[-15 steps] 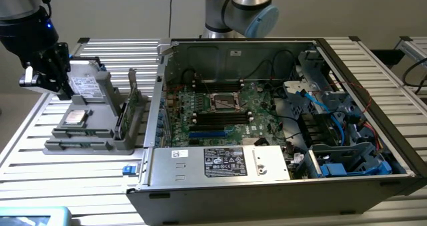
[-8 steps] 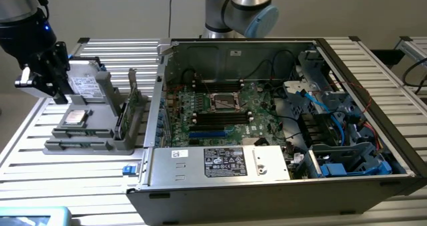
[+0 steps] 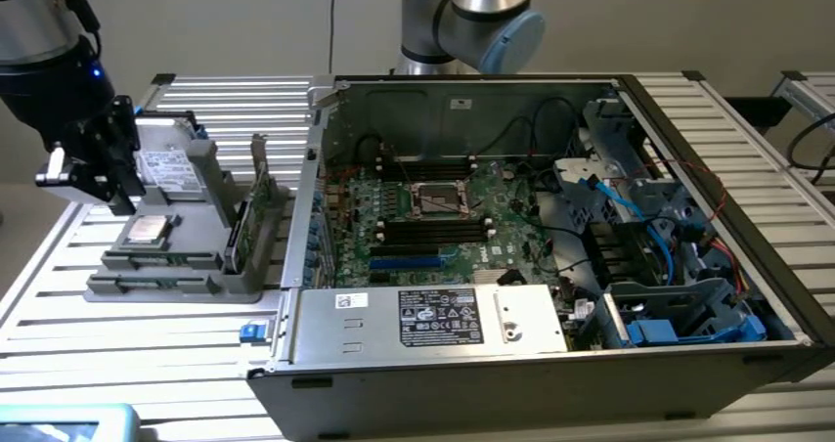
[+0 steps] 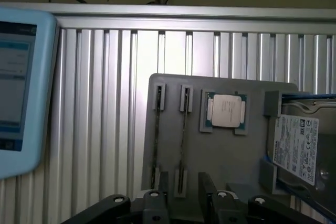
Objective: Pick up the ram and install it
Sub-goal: 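Pick up the ram and move it above insertion slot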
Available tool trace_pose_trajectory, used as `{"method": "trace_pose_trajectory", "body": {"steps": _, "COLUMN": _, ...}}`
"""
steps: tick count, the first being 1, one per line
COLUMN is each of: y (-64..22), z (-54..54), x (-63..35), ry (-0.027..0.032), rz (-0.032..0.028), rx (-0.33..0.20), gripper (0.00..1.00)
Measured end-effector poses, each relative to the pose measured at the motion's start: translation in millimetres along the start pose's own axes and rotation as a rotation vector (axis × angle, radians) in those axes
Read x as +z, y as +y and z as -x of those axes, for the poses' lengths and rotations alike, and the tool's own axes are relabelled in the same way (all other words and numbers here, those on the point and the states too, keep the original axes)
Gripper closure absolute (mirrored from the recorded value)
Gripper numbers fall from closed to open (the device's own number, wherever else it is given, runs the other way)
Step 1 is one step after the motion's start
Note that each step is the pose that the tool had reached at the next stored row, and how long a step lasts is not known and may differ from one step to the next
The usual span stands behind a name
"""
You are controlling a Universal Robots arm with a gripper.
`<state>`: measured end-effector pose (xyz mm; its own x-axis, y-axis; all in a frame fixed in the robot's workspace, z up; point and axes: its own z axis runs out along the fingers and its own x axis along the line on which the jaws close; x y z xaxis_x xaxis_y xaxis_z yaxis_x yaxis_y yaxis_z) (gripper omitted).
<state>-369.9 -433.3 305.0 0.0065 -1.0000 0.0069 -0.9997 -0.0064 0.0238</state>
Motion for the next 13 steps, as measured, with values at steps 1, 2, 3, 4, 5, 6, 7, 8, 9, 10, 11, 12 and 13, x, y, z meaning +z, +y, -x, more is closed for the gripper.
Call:
{"method": "trace_pose_trajectory", "body": {"steps": 1, "y": -0.1, "z": -2.7, "x": 1.8, "ry": 0.0, "rz": 0.0001, "rx": 0.0, "gripper": 0.64}}
{"method": "trace_pose_trajectory", "body": {"steps": 2, "y": -0.1, "z": -6.1, "x": 3.6, "ry": 0.0001, "rz": 0.0001, "rx": 0.0, "gripper": 0.64}}
{"method": "trace_pose_trajectory", "body": {"steps": 3, "y": -0.1, "z": -9.3, "x": 5.5, "ry": 0.0, "rz": 0.0, "rx": 0.0, "gripper": 0.64}}
{"method": "trace_pose_trajectory", "body": {"steps": 4, "y": -0.2, "z": -11.6, "x": 7.4, "ry": -0.0001, "rz": 0.0, "rx": 0.0, "gripper": 0.64}}
{"method": "trace_pose_trajectory", "body": {"steps": 5, "y": -0.2, "z": -13.0, "x": 9.1, "ry": -0.0001, "rz": 0.0, "rx": 0.0, "gripper": 0.64}}
{"method": "trace_pose_trajectory", "body": {"steps": 6, "y": -0.3, "z": -14.2, "x": 11.1, "ry": -0.0001, "rz": -0.0001, "rx": 0.0, "gripper": 0.64}}
{"method": "trace_pose_trajectory", "body": {"steps": 7, "y": -0.3, "z": -15.1, "x": 12.9, "ry": -0.0001, "rz": 0.0, "rx": 0.0, "gripper": 0.64}}
{"method": "trace_pose_trajectory", "body": {"steps": 8, "y": -0.3, "z": -15.7, "x": 14.6, "ry": 0.0, "rz": 0.0001, "rx": 0.0, "gripper": 0.64}}
{"method": "trace_pose_trajectory", "body": {"steps": 9, "y": -0.3, "z": -15.9, "x": 16.4, "ry": 0.0, "rz": 0.0001, "rx": 0.0, "gripper": 0.64}}
{"method": "trace_pose_trajectory", "body": {"steps": 10, "y": -0.3, "z": -15.8, "x": 18.2, "ry": 0.0, "rz": 0.0, "rx": 0.0, "gripper": 0.64}}
{"method": "trace_pose_trajectory", "body": {"steps": 11, "y": -0.4, "z": -15.8, "x": 20.0, "ry": 0.0, "rz": 0.0, "rx": 0.0, "gripper": 0.64}}
{"method": "trace_pose_trajectory", "body": {"steps": 12, "y": -0.6, "z": -15.8, "x": 21.9, "ry": 0.0007, "rz": 0.0001, "rx": 0.0, "gripper": 0.64}}
{"method": "trace_pose_trajectory", "body": {"steps": 13, "y": -0.7, "z": -15.9, "x": 23.5, "ry": 0.0017, "rz": 0.0001, "rx": 0.0, "gripper": 0.64}}
